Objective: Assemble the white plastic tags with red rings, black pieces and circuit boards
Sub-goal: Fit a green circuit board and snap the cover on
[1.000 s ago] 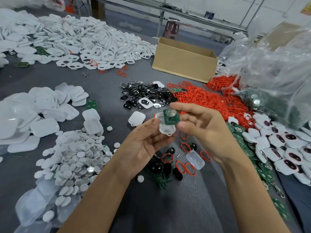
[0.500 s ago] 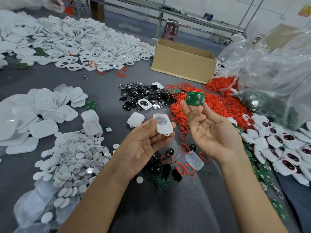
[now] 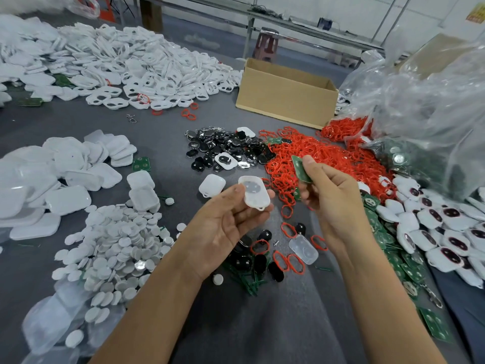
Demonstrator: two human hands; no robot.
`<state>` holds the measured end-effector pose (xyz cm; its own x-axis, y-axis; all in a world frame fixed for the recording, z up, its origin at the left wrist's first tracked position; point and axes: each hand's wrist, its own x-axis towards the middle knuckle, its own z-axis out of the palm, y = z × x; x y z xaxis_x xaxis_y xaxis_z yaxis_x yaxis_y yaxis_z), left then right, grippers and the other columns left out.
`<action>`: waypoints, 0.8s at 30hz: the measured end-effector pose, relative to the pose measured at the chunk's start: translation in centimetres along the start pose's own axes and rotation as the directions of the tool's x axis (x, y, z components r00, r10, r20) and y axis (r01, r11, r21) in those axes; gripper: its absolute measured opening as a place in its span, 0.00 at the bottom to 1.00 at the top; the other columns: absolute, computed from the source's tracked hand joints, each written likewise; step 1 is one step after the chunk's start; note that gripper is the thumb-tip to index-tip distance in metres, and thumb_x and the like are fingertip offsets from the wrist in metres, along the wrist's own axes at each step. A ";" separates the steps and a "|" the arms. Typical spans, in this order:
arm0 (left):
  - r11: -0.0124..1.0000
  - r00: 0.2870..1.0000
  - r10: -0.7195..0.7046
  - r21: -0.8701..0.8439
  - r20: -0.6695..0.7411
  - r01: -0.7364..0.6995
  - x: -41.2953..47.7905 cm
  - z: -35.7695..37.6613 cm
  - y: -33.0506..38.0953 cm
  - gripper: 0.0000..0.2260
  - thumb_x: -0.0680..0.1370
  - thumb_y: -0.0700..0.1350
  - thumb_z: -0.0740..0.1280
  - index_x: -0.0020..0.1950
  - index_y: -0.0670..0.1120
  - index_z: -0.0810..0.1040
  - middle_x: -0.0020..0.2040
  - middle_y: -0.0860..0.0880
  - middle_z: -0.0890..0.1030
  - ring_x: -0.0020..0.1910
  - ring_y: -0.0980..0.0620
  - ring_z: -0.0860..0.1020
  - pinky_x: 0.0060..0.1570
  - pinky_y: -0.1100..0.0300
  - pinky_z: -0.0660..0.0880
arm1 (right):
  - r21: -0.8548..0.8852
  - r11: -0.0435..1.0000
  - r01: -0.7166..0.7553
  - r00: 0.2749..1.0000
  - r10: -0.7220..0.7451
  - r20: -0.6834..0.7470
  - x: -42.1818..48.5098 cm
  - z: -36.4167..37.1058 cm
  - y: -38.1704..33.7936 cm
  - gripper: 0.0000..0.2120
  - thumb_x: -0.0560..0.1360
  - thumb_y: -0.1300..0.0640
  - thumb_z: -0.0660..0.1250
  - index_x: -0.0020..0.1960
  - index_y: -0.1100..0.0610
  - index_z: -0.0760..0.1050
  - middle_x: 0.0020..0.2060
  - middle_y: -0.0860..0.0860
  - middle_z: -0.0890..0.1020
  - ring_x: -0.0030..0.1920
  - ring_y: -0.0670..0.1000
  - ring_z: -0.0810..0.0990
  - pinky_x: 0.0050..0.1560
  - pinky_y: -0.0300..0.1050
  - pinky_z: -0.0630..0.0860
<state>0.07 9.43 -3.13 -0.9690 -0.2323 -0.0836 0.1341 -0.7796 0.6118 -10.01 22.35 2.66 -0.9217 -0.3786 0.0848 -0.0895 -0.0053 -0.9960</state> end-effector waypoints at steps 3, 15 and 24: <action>1.000 1.000 0.001 0.012 -0.002 -0.001 0.0 0.0 0.0 0.16 0.75 0.47 0.64 0.59 0.39 0.78 0.55 0.38 0.83 0.49 0.46 0.84 0.48 0.56 0.81 | -0.040 0.999 -0.028 1.000 0.028 0.004 0.2 -0.2 0.4 0.13 0.79 0.56 0.65 0.38 0.61 0.75 0.25 0.51 0.79 0.24 0.46 0.76 0.24 0.36 0.71; 0.998 0.998 0.037 0.044 0.045 -0.039 0.2 -0.3 -0.2 0.08 0.74 0.45 0.69 0.49 0.45 0.85 0.46 0.45 0.85 0.42 0.52 0.83 0.47 0.59 0.80 | -0.626 0.426 0.653 0.710 -0.632 0.311 -2.3 2.4 0.6 0.08 0.71 0.67 0.70 0.50 0.60 0.82 0.41 0.52 0.81 0.38 0.48 0.76 0.41 0.49 0.76; 0.998 0.998 0.050 0.044 0.041 -0.052 0.4 -0.5 -0.2 0.09 0.75 0.46 0.67 0.49 0.46 0.86 0.48 0.46 0.85 0.45 0.52 0.82 0.50 0.58 0.80 | -0.610 0.342 0.715 0.682 -0.536 0.498 -1.9 1.5 -0.6 0.09 0.70 0.59 0.74 0.50 0.56 0.84 0.42 0.50 0.83 0.42 0.56 0.76 0.43 0.49 0.74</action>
<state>-0.22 9.20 -3.72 -0.9689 -0.2467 -0.0202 0.1748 -0.7399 0.6496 -7.58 21.66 3.07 -0.3923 -0.7160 0.5775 -0.9196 0.2925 -0.2621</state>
